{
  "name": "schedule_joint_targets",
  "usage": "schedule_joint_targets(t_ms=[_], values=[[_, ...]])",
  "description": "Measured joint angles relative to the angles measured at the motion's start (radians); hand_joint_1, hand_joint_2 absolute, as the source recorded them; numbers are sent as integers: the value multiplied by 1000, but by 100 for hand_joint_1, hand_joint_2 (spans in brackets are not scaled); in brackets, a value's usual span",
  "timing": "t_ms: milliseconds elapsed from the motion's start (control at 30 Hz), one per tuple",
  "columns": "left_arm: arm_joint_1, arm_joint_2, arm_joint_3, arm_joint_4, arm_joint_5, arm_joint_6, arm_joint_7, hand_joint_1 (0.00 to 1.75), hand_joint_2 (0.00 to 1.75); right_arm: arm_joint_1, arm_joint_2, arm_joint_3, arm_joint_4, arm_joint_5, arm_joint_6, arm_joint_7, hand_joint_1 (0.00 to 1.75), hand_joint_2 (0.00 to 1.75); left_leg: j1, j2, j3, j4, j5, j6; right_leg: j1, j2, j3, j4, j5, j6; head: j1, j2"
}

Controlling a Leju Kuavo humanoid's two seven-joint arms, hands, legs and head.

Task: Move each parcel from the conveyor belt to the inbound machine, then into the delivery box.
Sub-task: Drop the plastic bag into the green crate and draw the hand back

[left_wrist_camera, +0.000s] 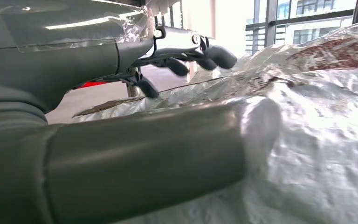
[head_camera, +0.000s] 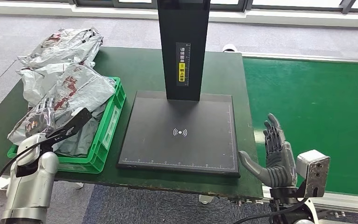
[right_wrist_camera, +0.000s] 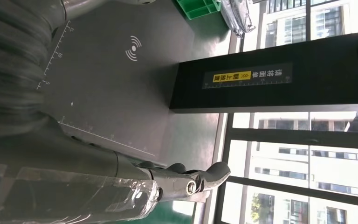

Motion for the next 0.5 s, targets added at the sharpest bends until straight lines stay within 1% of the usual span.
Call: schedule_joint_targets(t_ms=[300,433,500], values=[[-4,-5,-17,0,24,2,-3,0,0,-1,0,0,4,1,0,2,0,175,0,0,0,0,0,0,0,0,0,0,0,0,0,0],[-7,-11,-19,-2,106,9,-21,0,0,1,0,-8,4,0,-7,5,0,175,0,1,0,0,0,0,0,1,0,0,0,0,0,0],[-10,-16,-20,-7,202,8,-43,0,0,6,0,-15,4,-3,-13,4,0,175,0,0,0,0,0,0,0,0,0,0,0,0,0,0]])
